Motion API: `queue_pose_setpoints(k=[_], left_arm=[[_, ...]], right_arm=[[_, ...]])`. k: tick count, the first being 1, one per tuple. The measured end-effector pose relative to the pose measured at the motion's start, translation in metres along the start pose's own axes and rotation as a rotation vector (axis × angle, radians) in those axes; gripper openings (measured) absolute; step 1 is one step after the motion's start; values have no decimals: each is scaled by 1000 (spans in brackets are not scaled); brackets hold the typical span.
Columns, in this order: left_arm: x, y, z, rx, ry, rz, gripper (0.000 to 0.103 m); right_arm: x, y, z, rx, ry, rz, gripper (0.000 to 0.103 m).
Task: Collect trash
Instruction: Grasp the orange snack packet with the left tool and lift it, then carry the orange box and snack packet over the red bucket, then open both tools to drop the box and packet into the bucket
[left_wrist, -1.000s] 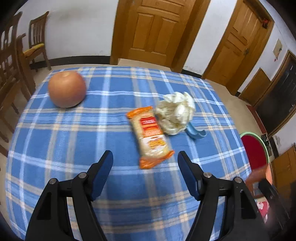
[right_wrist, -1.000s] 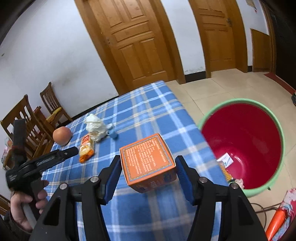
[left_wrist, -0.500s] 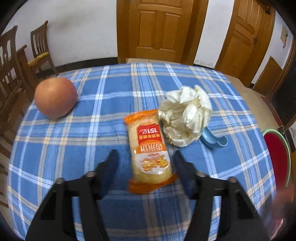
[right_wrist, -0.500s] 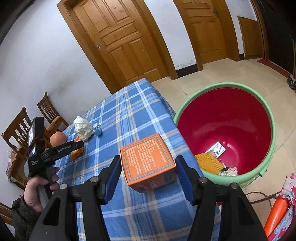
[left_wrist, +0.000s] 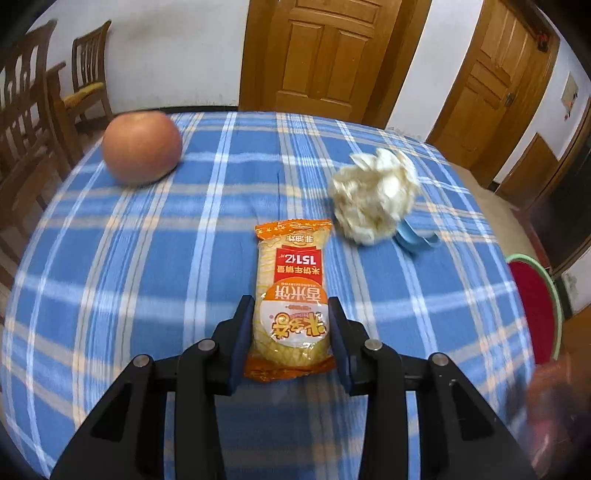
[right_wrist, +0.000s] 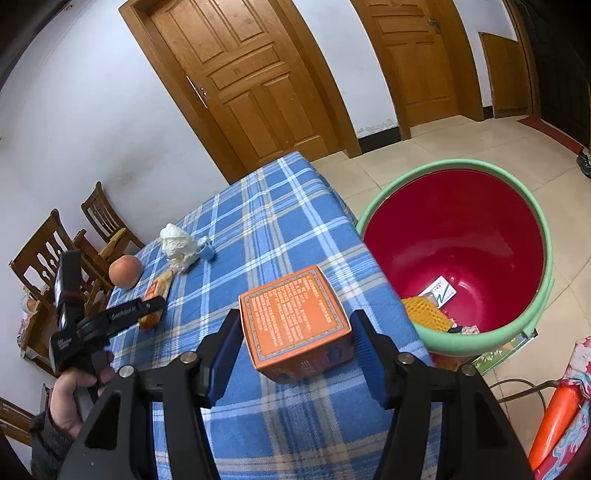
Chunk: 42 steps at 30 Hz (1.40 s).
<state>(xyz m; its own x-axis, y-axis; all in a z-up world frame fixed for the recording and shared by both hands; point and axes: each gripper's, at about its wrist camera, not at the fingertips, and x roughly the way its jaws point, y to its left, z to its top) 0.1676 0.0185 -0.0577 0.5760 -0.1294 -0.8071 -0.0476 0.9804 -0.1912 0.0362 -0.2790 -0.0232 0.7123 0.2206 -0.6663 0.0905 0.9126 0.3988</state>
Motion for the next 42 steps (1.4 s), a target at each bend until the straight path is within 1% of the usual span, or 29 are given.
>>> queue_pose_setpoints(k=[4, 7, 10, 17, 23, 26, 32, 36, 42], left_arm=[[-17, -2, -17, -17, 3, -75, 39], [-34, -9, -29, -14, 0, -132, 39], [-46, -22, -33, 9, -8, -171, 39], [-56, -81, -29, 120, -5, -241, 39], [-59, -129, -24, 207, -9, -298, 39], [-56, -154, -21, 247, -7, -319, 39], [-37, -202, -18, 306, 31, -360, 39], [-22, -235, -21, 357, 57, -378, 39], [0, -268, -29, 408, 98, -396, 39]], right_arm=[[-5, 2, -3, -2, -7, 10, 62], [-10, 3, -5, -3, -18, 16, 62], [-17, 1, -5, 8, -31, 18, 62], [-33, -15, 1, 38, -79, 3, 62], [-43, -45, 15, 88, -123, -33, 62], [-46, -63, 22, 117, -139, -57, 62], [-49, -102, 37, 181, -161, -107, 62], [-45, -126, 45, 230, -166, -132, 62], [-36, -150, 49, 278, -163, -161, 62]])
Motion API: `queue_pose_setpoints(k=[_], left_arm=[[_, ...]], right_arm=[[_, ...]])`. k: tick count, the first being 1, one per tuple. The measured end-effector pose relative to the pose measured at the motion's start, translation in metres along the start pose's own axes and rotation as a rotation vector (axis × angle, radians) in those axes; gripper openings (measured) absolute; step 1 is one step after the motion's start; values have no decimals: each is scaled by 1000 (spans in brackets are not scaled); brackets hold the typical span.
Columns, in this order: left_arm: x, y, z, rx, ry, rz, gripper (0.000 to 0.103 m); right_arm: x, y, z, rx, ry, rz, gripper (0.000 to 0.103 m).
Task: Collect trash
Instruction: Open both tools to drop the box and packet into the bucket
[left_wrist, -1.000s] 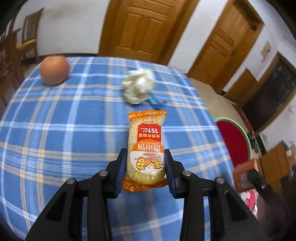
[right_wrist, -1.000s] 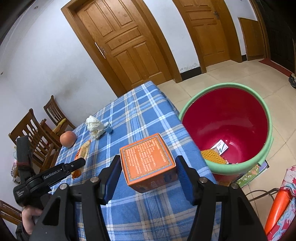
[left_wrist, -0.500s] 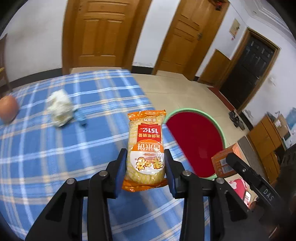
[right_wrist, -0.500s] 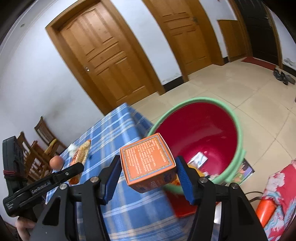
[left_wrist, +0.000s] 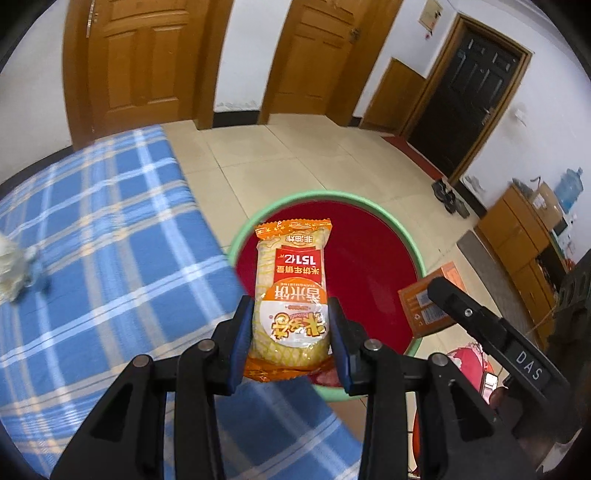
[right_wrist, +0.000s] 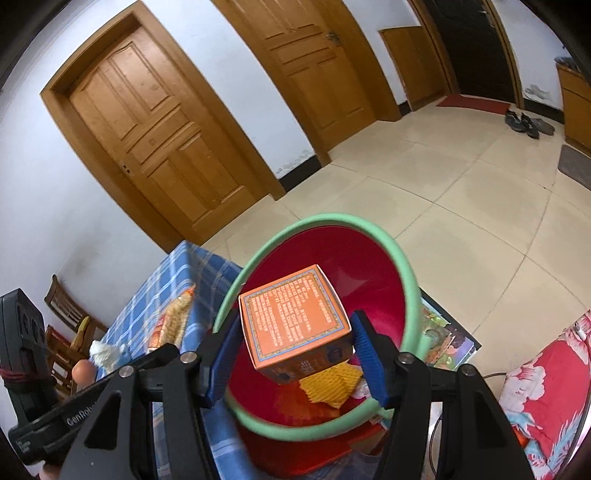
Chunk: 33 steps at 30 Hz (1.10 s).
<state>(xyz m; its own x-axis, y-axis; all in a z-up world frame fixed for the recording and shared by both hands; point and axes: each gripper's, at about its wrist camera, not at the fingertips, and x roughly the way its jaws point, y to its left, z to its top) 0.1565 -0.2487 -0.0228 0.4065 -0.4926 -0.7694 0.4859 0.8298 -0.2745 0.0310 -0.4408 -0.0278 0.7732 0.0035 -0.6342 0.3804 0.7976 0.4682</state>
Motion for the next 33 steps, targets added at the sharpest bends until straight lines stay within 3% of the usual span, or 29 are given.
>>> queue_pose_setpoints(k=[10, 12, 15, 33], left_arm=[[32, -16, 5, 40, 35, -12, 39], [33, -17, 6, 48, 36, -18, 47], [31, -17, 6, 52, 25, -15, 54], [-6, 20, 1, -24, -38, 46, 54]], right_arm=[[23, -18, 11, 14, 22, -47, 63], [26, -19, 12, 19, 26, -45, 64], [30, -20, 13, 24, 31, -37, 64], [15, -4, 4, 17, 28, 27, 70]])
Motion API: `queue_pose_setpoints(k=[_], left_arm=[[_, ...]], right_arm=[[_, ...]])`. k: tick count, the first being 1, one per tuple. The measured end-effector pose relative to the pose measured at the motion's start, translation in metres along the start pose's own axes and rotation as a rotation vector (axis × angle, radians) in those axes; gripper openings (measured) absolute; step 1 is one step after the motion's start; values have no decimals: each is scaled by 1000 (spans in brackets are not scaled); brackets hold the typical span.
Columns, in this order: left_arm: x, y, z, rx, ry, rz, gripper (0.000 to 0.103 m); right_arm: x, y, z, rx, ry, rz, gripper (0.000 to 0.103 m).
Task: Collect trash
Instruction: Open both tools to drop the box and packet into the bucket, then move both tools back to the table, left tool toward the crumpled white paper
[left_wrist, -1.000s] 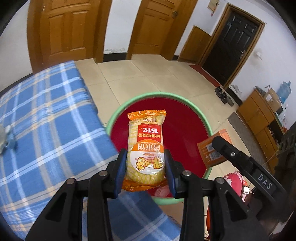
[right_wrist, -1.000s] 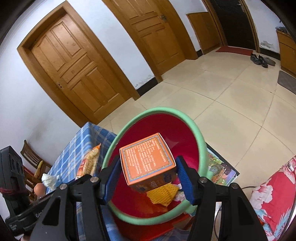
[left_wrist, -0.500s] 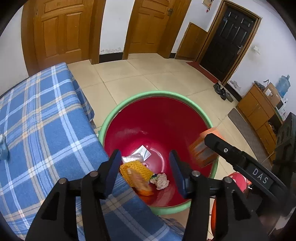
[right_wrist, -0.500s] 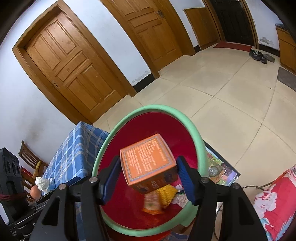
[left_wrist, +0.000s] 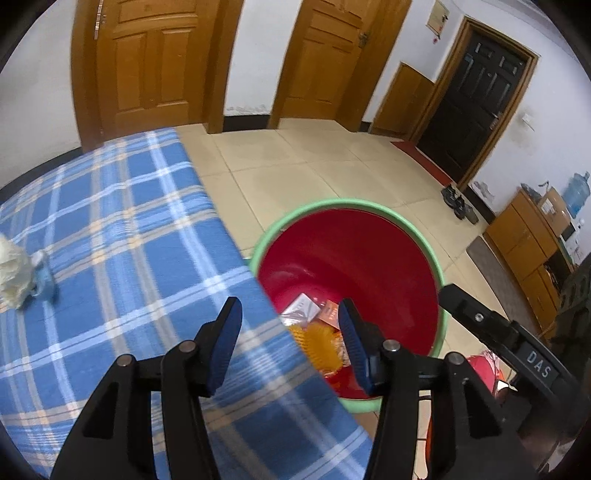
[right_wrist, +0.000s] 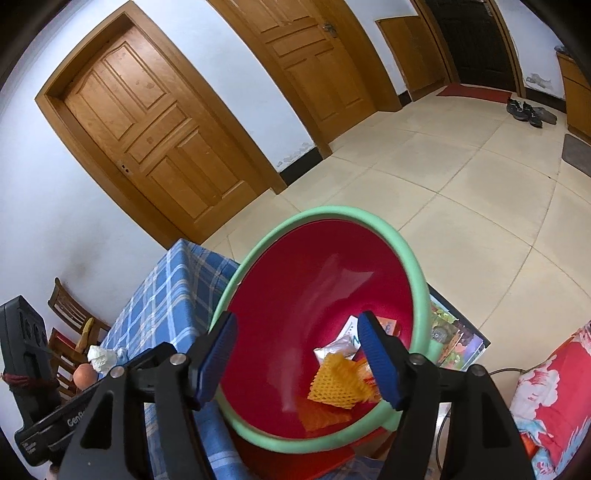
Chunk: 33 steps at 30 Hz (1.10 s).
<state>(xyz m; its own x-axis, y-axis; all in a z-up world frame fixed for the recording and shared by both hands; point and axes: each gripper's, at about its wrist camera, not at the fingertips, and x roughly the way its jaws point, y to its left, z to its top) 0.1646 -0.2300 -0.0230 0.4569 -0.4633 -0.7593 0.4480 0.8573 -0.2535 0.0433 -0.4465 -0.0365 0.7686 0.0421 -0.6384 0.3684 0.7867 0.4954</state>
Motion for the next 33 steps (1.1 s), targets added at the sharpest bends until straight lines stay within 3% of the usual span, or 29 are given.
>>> queue_pose_setpoints(k=[15, 33], left_arm=[[-40, 66, -5, -115, -63, 88, 54], [-79, 170, 9, -220, -174, 347, 59]], right_arm=[[-8, 25, -21, -24, 29, 20, 72], [-4, 53, -31, -71, 63, 16, 72]])
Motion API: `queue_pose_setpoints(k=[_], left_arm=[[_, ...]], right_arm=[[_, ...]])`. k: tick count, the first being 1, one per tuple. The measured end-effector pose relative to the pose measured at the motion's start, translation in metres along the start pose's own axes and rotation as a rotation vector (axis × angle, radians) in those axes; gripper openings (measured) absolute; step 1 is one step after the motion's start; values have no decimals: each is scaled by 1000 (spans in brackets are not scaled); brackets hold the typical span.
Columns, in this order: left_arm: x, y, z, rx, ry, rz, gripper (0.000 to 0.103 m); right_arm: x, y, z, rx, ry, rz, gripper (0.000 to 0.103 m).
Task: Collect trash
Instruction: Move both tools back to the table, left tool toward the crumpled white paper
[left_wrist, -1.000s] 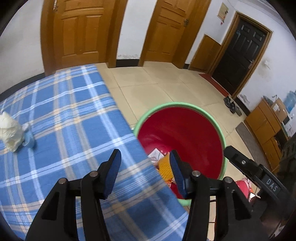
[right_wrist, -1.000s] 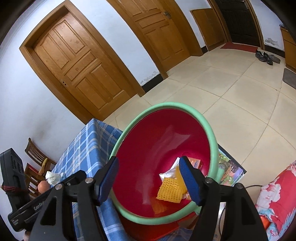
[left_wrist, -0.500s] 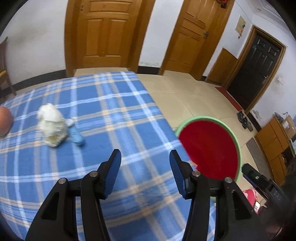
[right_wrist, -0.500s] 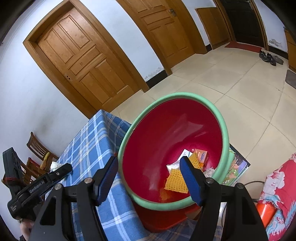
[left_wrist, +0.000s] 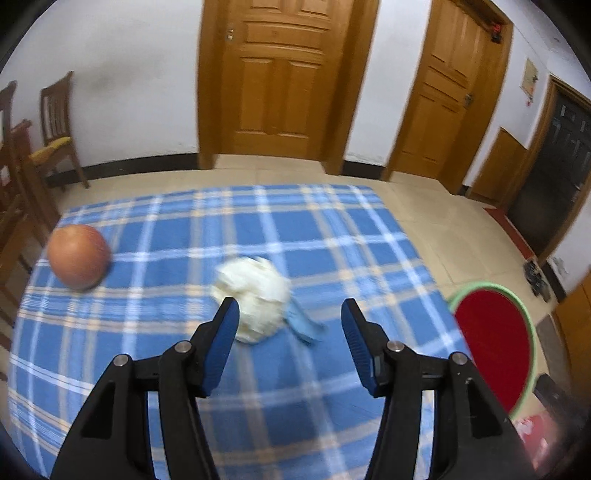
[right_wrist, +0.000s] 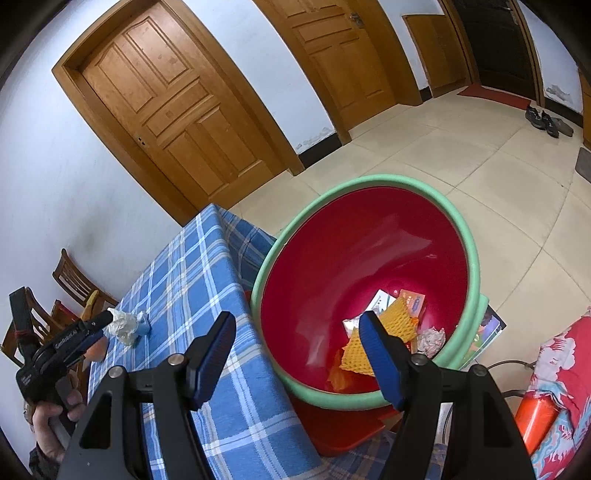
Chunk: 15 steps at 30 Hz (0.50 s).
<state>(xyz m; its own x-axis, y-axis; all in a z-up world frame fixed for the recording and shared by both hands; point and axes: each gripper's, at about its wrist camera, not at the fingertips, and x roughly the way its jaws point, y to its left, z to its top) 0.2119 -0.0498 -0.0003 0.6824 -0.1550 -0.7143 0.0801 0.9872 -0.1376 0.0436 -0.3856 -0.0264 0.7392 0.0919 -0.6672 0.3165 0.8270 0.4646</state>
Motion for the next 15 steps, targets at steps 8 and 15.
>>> queue_pose_setpoints(k=[8, 15], left_arm=[[29, 24, 4, -55, 26, -17, 59], [48, 30, -5, -60, 48, -53, 42]], right_arm=[[5, 10, -2, -27, 16, -10, 72], [10, 28, -2, -73, 29, -11, 72]])
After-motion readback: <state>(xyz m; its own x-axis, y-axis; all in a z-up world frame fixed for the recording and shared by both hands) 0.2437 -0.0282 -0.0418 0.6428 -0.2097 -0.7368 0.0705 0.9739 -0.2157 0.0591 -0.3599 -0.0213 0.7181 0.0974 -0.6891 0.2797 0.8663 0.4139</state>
